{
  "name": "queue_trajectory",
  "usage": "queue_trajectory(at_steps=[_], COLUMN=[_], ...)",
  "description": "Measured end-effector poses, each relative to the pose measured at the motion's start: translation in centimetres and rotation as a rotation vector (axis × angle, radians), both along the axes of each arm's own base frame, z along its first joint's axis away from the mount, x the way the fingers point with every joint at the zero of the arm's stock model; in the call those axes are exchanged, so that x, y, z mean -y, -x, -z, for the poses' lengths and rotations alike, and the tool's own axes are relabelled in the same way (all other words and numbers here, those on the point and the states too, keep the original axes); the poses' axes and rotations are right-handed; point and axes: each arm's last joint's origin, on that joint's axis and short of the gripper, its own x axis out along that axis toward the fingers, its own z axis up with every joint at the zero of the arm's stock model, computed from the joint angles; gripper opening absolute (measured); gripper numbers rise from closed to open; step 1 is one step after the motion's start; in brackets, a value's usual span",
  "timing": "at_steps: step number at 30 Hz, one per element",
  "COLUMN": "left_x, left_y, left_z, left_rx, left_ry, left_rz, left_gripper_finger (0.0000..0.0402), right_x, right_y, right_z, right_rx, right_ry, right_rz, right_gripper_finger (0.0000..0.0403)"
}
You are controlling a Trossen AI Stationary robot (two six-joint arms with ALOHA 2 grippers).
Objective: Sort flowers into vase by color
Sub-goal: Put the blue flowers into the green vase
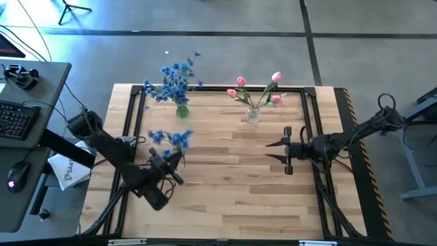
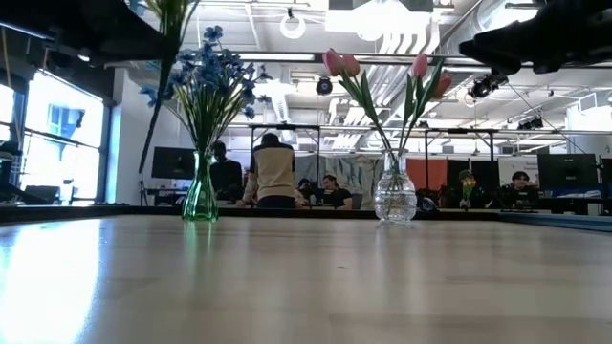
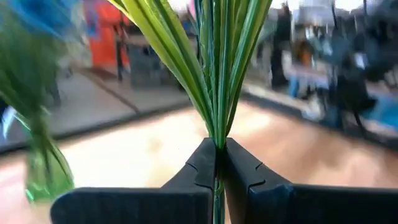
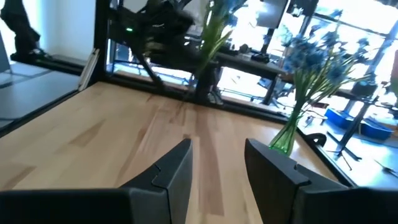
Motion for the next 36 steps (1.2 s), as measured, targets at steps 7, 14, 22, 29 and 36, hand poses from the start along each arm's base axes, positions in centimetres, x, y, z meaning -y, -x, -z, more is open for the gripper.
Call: queue_trajectory(at_steps=[7, 14, 22, 29, 36], left_x=[1.1, -1.1, -10.8, -15.0, -18.7], left_y=[-7.6, -7.9, -1.4, 0.5, 2.5], left_z=[0.3, -4.2, -3.0, -3.4, -1.9], left_rx=[-0.251, -0.174, -0.018, -0.206, -0.194], left_ry=[0.014, -0.477, -0.530, -0.669, -0.663], left_rz=[0.274, 0.342, 0.126, -0.116, -0.176], left_gripper_finger=[0.0000, 0.0000, 0.0000, 0.0000, 0.0000], right_x=[0.3, 0.3, 0.2, 0.2, 0.3], right_y=[-0.1, -0.1, -0.1, -0.2, -0.2], right_z=[-0.3, -0.3, -0.1, 0.1, 0.0], right_rx=[0.032, 0.031, 0.009, -0.008, 0.001], right_ry=[-0.002, -0.010, -0.024, -0.008, -0.010], right_rz=[0.013, 0.010, -0.027, -0.005, 0.015], right_gripper_finger=[0.0142, 0.0142, 0.0142, 0.0142, 0.0142])
